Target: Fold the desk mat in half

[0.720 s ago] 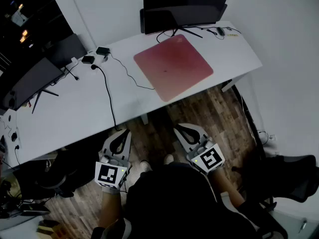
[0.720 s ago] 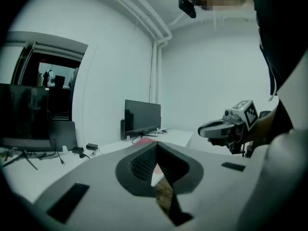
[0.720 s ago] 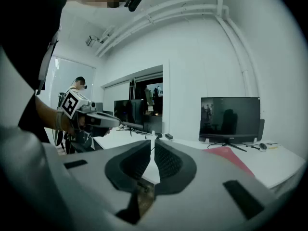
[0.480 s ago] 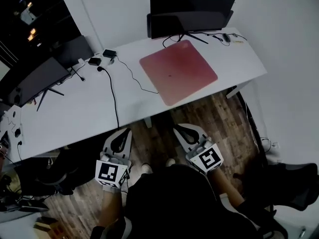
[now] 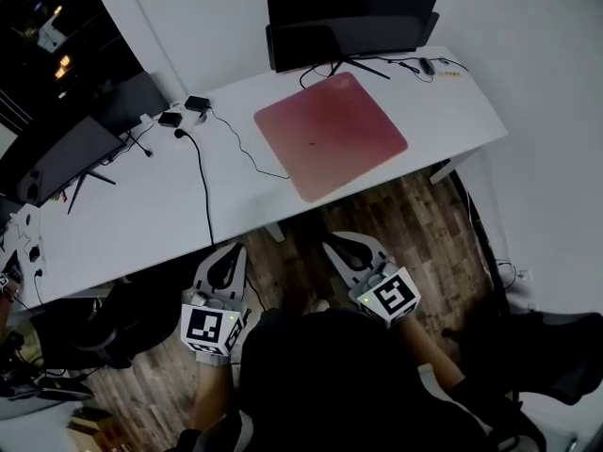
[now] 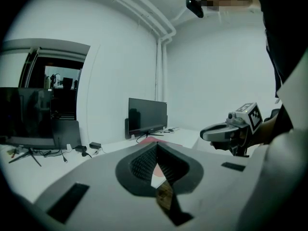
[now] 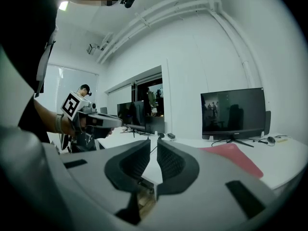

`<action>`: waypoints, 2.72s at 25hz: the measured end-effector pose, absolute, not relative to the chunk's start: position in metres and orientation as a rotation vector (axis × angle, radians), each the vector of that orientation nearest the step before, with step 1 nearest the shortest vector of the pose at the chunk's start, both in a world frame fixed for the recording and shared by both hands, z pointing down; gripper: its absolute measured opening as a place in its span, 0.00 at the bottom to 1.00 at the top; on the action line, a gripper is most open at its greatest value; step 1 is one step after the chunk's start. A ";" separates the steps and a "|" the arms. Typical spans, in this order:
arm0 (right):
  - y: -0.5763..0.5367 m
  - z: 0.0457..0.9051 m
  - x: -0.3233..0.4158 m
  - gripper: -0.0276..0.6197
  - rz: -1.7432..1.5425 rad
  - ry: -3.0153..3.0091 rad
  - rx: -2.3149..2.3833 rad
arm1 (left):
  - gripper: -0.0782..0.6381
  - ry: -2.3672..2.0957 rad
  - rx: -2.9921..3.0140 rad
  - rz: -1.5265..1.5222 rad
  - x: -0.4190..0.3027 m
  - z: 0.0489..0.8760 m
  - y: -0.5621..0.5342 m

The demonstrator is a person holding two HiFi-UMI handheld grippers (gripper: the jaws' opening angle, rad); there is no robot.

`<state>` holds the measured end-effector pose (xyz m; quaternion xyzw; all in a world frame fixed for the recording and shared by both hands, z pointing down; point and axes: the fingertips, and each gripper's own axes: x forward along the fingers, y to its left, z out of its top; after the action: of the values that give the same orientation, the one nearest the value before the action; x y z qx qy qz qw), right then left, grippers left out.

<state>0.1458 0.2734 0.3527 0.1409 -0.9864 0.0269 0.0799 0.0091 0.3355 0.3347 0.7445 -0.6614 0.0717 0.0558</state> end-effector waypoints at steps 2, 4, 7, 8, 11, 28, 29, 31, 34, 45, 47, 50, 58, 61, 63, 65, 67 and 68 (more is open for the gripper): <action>0.267 0.358 0.150 0.10 0.102 -2.951 0.415 | 0.11 -1.996 2.233 0.218 0.015 0.340 0.330; 0.259 0.361 0.151 0.10 0.103 -2.944 0.420 | 0.11 -1.992 2.231 0.216 0.017 0.345 0.322; 0.246 0.363 0.148 0.10 0.101 -2.927 0.428 | 0.11 -1.986 2.243 0.215 0.014 0.351 0.307; 0.242 0.363 0.146 0.10 0.101 -2.920 0.432 | 0.11 -1.980 2.246 0.212 0.013 0.352 0.302; 0.227 0.366 0.139 0.10 0.104 -2.901 0.449 | 0.11 -1.956 2.256 0.201 0.005 0.357 0.285; 0.139 0.376 0.038 0.10 0.124 -2.783 0.671 | 0.11 -1.731 2.400 0.248 -0.100 0.371 0.175; 0.136 0.378 0.033 0.10 0.130 -2.774 0.689 | 0.11 -1.713 2.410 0.248 -0.105 0.372 0.171; 0.130 0.383 0.023 0.10 0.142 -2.752 0.727 | 0.11 -1.673 2.431 0.253 -0.113 0.376 0.163; 0.122 0.393 0.011 0.10 0.159 -2.713 0.780 | 0.11 -1.608 2.455 0.260 -0.123 0.384 0.155; 0.117 0.449 0.002 0.25 0.197 -2.533 0.832 | 0.11 -1.461 2.488 0.259 -0.141 0.418 0.139; 0.117 0.459 0.007 0.27 0.206 -2.506 0.835 | 0.11 -1.434 2.490 0.274 -0.137 0.423 0.139; 0.118 0.477 0.014 0.31 0.225 -2.471 0.828 | 0.11 -1.402 2.501 0.308 -0.131 0.429 0.138; 0.115 0.534 0.031 0.37 0.249 -2.383 0.773 | 0.11 -1.342 2.461 0.413 -0.119 0.448 0.129; 0.112 0.553 0.035 0.38 0.256 -2.366 0.745 | 0.11 -1.336 2.456 0.461 -0.117 0.458 0.123; 0.111 0.566 0.037 0.39 0.266 -2.357 0.727 | 0.11 -1.339 2.425 0.488 -0.118 0.463 0.121; 0.110 0.580 0.040 0.39 0.272 -2.344 0.707 | 0.11 -1.331 2.413 0.502 -0.117 0.469 0.119; 0.109 0.593 0.045 0.40 0.272 -2.327 0.689 | 0.11 -1.322 2.403 0.515 -0.115 0.476 0.117; 0.107 0.599 0.046 0.40 0.272 -2.321 0.683 | 0.11 -1.317 2.397 0.521 -0.114 0.479 0.116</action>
<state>0.0461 0.1073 0.5989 0.2633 -0.8943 0.1046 0.3463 -0.1137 0.1162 0.4786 0.8472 -0.4654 0.1842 0.1780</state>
